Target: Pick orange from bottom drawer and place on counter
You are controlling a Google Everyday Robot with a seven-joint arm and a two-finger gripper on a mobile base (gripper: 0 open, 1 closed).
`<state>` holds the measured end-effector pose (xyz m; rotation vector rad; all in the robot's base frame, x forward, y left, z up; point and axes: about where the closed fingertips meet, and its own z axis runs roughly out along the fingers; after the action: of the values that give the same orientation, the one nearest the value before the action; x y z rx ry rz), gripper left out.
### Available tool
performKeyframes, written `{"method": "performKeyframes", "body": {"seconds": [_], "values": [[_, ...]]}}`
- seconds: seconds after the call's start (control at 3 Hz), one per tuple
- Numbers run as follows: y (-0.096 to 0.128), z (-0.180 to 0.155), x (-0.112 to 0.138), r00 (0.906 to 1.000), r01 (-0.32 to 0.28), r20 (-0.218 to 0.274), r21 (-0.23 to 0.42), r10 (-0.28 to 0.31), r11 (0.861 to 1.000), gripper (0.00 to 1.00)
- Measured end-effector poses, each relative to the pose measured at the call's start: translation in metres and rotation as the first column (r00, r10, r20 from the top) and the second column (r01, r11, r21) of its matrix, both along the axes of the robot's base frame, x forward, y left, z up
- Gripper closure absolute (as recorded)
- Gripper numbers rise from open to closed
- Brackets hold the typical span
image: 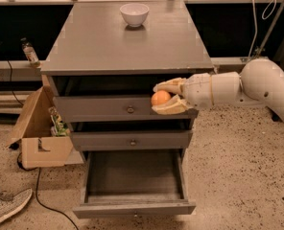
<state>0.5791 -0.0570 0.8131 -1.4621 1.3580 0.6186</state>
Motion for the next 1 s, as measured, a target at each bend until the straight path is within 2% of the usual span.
{"method": "performKeyframes", "body": {"seconds": [0.33,0.67,1.0], "values": [[0.017,0.040,0.029,1.0000,0.008,-0.005,0.020,-0.008,1.000,1.00],[0.034,0.071,0.066,0.9974,0.059,-0.045,0.041,-0.057,0.997,1.00],[0.046,0.083,0.110,0.9870,0.143,-0.082,0.051,-0.138,0.988,1.00]]}}
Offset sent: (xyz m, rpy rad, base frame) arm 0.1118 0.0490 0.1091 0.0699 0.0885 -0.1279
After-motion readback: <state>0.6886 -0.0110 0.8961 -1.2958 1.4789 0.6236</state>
